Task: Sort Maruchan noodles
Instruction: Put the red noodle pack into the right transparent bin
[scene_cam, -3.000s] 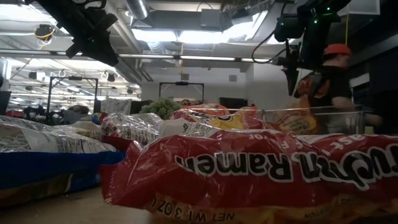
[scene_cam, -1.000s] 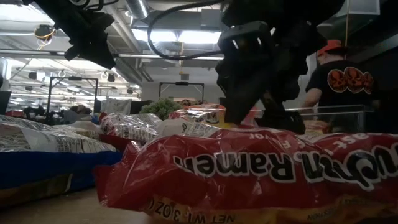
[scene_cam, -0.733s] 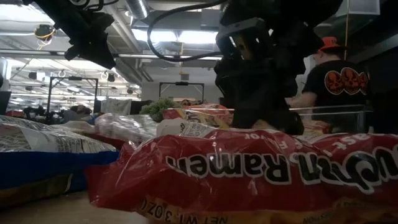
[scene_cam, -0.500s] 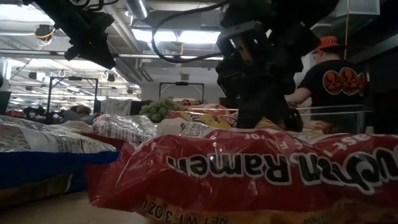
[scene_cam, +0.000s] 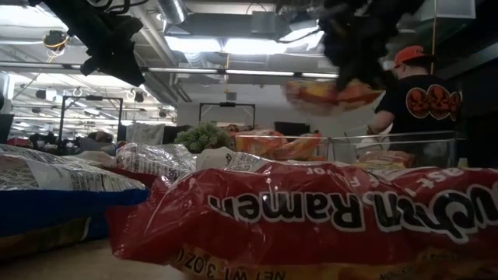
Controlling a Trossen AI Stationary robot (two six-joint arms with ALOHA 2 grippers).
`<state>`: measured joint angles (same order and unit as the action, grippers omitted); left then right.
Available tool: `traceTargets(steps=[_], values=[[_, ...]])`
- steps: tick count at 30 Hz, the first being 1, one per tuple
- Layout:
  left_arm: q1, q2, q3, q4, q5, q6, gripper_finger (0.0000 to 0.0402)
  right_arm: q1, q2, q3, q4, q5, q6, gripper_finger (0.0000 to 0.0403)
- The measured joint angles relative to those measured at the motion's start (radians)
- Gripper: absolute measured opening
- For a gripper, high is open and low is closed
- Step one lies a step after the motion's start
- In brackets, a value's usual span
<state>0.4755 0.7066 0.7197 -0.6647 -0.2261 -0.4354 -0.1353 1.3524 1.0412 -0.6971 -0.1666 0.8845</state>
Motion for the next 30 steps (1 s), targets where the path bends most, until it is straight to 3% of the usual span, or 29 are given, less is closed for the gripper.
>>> traceTargets(steps=[8, 17, 25, 30], values=[[0.000, 0.000, 0.000, 0.000, -0.027, -0.008, 0.0069, -0.251, -0.242, 0.000, -0.384, 0.218, -0.051, 0.0005], [0.000, 0.000, 0.000, 0.001, -0.053, -0.033, 0.0069, -0.385, -0.291, 0.000, -0.627, 0.384, 0.143, 0.0005], [0.000, 0.000, 0.000, 0.003, -0.054, -0.033, 0.0069, -0.397, -0.289, -0.075, -0.594, 0.473, 0.369, 0.0005], [0.000, 0.000, 0.000, 0.003, -0.054, -0.033, 0.0069, -0.397, -0.288, -0.170, -0.529, 0.466, 0.439, 0.0009]])
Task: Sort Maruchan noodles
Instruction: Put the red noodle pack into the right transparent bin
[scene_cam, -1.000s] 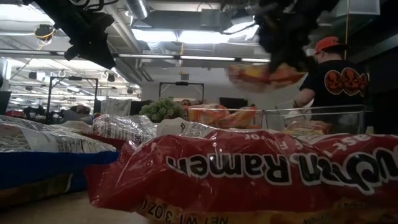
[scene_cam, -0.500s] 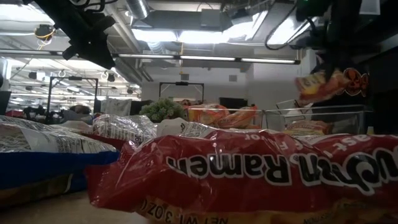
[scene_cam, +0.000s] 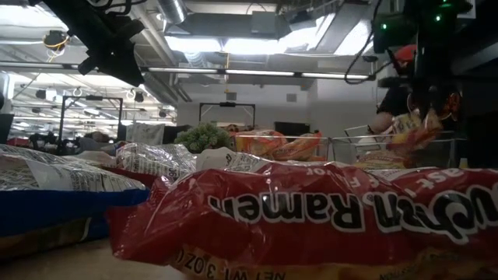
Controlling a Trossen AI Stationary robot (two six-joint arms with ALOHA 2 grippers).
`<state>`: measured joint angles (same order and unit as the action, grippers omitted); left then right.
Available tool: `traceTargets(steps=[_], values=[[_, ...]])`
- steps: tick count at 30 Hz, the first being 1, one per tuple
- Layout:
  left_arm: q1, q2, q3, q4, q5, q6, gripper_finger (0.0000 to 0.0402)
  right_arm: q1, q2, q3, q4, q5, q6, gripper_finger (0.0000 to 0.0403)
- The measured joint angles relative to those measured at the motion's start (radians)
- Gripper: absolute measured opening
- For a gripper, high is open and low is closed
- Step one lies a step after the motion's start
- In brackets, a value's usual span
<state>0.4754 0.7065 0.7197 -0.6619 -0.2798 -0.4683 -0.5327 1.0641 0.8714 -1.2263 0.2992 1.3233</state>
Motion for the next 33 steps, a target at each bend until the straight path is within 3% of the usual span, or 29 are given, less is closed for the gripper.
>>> traceTargets(steps=[10, 18, 24, 28, 33], values=[[0.000, 0.000, 0.000, 0.000, 0.000, 0.000, 0.0069, -0.007, 0.000, -0.121, 0.063, -0.060, -0.005, 0.0026], [0.000, 0.000, 0.000, 0.000, 0.000, 0.000, 0.0069, -0.071, 0.000, -0.119, 0.056, -0.102, -0.097, 0.0146], [0.000, 0.000, 0.000, 0.000, 0.000, 0.000, 0.0069, -0.098, -0.002, -0.022, 0.048, -0.115, -0.177, 0.0216], [0.000, 0.000, 0.000, 0.000, 0.000, 0.000, 0.0069, -0.096, -0.003, 0.066, 0.048, -0.068, -0.184, 0.0225], [0.000, 0.000, 0.000, 0.000, -0.002, 0.001, 0.0069, -0.096, 0.001, 0.099, 0.047, -0.047, -0.201, 0.0205]])
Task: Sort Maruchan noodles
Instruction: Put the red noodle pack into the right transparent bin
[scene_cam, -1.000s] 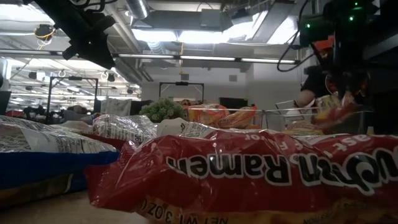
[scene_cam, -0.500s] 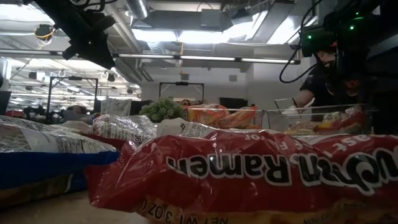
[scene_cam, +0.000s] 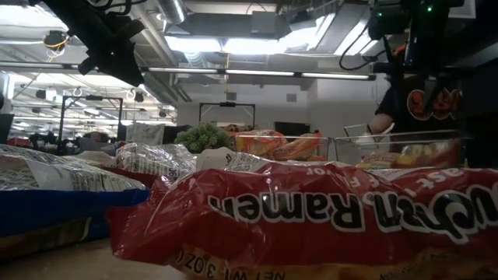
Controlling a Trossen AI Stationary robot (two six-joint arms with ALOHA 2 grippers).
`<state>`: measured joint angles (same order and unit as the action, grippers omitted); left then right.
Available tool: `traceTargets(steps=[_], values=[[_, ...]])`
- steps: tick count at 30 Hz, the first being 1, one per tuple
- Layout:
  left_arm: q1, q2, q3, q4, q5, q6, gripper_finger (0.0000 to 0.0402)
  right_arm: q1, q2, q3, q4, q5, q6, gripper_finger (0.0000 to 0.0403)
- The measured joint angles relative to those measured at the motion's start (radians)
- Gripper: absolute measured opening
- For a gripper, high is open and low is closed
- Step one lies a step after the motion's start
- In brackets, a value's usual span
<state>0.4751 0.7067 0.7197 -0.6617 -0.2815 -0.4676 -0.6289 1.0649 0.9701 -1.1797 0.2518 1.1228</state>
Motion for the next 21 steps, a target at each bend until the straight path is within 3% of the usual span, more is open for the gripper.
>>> traceTargets(steps=[9, 21], values=[[0.000, 0.000, 0.000, 0.000, -0.050, 0.007, 0.0069, 0.000, 0.000, -0.064, 0.018, 0.023, -0.005, 0.0134], [0.000, 0.000, 0.000, 0.000, -0.051, 0.006, 0.0069, 0.000, 0.025, -0.306, 0.252, 0.060, 0.072, 0.0076]])
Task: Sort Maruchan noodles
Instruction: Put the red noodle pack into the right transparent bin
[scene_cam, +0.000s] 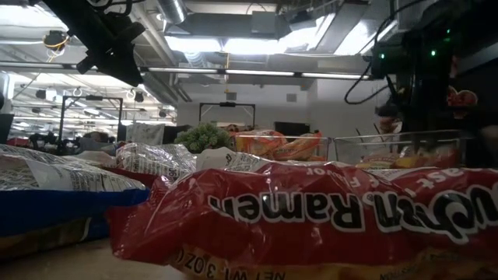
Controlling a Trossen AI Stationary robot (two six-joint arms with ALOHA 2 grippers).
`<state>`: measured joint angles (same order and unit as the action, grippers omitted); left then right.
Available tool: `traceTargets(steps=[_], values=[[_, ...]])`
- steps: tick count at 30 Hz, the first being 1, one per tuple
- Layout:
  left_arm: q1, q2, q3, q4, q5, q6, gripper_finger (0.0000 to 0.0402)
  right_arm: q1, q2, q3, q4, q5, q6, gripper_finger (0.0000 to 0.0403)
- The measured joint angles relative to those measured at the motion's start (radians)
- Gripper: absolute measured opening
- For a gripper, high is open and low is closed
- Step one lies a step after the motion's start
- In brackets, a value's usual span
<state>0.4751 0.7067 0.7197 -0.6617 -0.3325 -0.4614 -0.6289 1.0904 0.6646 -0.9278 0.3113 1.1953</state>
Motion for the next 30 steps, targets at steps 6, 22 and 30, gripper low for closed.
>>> traceTargets(steps=[6, 22, 30], values=[[0.000, 0.000, 0.000, 0.000, 0.000, -0.001, 0.0069, 0.000, 0.057, -0.036, 0.070, -0.076, 0.000, 0.0057], [0.000, 0.000, 0.000, 0.000, 0.000, -0.003, 0.0069, 0.000, 0.126, 0.187, 0.157, 0.108, -0.112, 0.0025], [0.000, 0.000, 0.000, 0.000, 0.000, -0.006, 0.0069, -0.003, 0.348, 0.187, 0.234, 0.140, -0.180, 0.0003]])
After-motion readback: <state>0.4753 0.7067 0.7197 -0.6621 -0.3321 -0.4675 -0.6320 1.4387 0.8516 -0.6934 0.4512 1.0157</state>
